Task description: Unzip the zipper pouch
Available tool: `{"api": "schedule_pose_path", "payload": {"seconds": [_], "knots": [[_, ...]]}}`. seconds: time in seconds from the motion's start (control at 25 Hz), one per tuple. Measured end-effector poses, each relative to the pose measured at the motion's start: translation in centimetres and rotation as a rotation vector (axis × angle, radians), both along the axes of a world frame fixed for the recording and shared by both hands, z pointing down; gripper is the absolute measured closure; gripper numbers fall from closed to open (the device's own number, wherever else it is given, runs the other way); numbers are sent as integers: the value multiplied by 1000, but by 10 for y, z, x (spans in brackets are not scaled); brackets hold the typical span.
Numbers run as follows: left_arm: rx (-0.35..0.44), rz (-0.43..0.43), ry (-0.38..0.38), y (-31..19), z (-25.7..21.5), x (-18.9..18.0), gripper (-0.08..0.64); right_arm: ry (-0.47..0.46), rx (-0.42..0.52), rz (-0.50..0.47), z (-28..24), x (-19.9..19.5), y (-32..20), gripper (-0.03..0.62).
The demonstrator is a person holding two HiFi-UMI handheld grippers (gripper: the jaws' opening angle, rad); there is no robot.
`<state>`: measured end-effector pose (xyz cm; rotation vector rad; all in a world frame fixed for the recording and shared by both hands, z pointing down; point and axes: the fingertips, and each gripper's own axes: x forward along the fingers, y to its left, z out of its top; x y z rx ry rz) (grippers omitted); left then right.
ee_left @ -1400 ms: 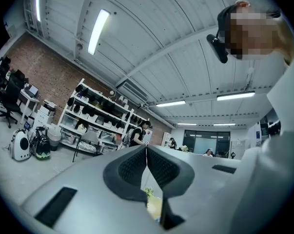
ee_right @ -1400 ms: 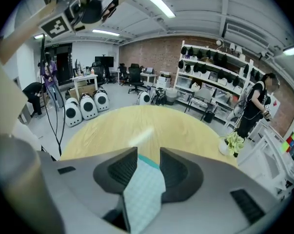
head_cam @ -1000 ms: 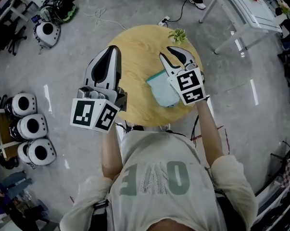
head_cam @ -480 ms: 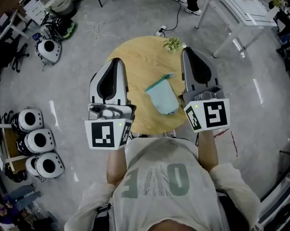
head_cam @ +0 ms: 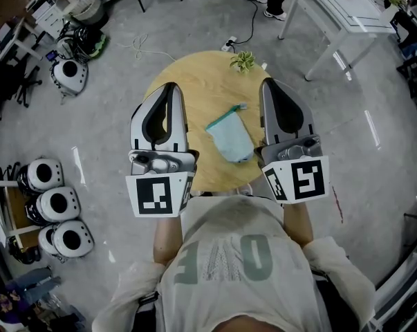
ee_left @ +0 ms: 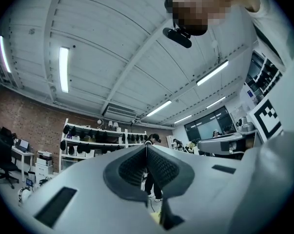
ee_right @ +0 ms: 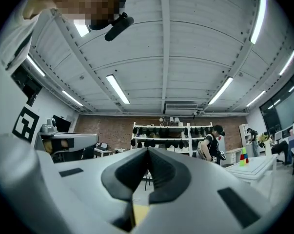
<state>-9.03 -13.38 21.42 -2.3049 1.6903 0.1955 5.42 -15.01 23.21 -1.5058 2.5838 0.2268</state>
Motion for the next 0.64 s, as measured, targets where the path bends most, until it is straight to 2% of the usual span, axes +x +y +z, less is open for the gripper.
{"api": "schedule_pose_path", "payload": {"seconds": [0.64], "knots": [[6, 3, 11, 9, -6, 21, 534, -10, 2, -10, -5, 18, 7, 563]]}}
